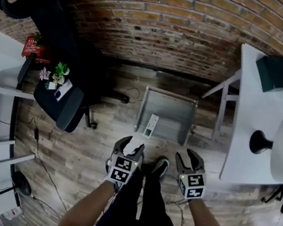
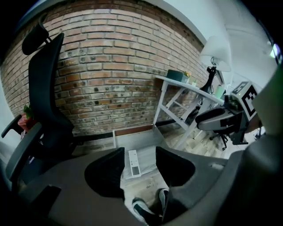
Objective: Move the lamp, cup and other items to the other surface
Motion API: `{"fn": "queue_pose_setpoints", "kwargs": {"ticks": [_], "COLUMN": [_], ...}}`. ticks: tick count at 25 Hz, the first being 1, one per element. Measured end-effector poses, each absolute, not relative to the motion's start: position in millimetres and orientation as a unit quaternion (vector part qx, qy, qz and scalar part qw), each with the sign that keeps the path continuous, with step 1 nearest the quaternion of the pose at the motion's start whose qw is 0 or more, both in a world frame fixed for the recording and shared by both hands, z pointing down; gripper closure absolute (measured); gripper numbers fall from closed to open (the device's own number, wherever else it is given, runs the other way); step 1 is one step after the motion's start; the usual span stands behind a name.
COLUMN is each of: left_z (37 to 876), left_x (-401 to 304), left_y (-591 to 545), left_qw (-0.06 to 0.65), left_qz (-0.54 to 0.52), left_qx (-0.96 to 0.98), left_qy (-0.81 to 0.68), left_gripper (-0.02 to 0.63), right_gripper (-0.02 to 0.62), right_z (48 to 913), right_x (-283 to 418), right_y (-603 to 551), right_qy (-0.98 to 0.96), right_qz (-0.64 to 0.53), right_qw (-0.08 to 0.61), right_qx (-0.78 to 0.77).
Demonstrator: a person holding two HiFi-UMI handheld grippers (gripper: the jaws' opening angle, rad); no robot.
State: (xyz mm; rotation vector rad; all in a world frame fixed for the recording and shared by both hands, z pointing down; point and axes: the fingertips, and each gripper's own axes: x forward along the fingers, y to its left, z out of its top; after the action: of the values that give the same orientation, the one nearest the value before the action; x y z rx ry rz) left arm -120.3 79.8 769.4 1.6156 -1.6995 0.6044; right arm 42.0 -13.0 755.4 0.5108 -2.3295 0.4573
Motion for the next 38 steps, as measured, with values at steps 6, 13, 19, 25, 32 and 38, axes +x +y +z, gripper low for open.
{"fn": "queue_pose_setpoints", "kwargs": {"ticks": [6,13,19,25,32,38], "left_z": [867,973,1040,1083,1112,1103], "left_x": [-114,-126,-127,-126,-124,-120], "left_y": [42,31,27,14,14,18], "left_qw": [0.373,0.389,0.426,0.438,0.457,0.471], "left_qz": [0.237,0.263,0.245,0.266,0.289,0.301], "left_qx": [0.623,0.580,0.537,0.519,0.507,0.510], "left_qy": [-0.645,-0.665,-0.685,-0.685,-0.671,-0.654], "left_gripper": [0.388,0.385,0.382,0.368,0.374,0.390], "right_gripper": [0.402,0.400,0.397,0.397,0.399,0.400], "right_z": [807,860,898,912,922,913], "right_x": [49,52,52,58,80,85], "right_y": [-4,19,29,32,44,51], "right_qy": [-0.889,-0.865,-0.863,-0.857,-0.847,-0.846], "right_qz": [0.169,0.230,0.229,0.236,0.256,0.261], "right_qw": [0.380,0.396,0.410,0.421,0.428,0.427], "right_qx": [0.193,0.208,0.186,0.182,0.186,0.184]}}
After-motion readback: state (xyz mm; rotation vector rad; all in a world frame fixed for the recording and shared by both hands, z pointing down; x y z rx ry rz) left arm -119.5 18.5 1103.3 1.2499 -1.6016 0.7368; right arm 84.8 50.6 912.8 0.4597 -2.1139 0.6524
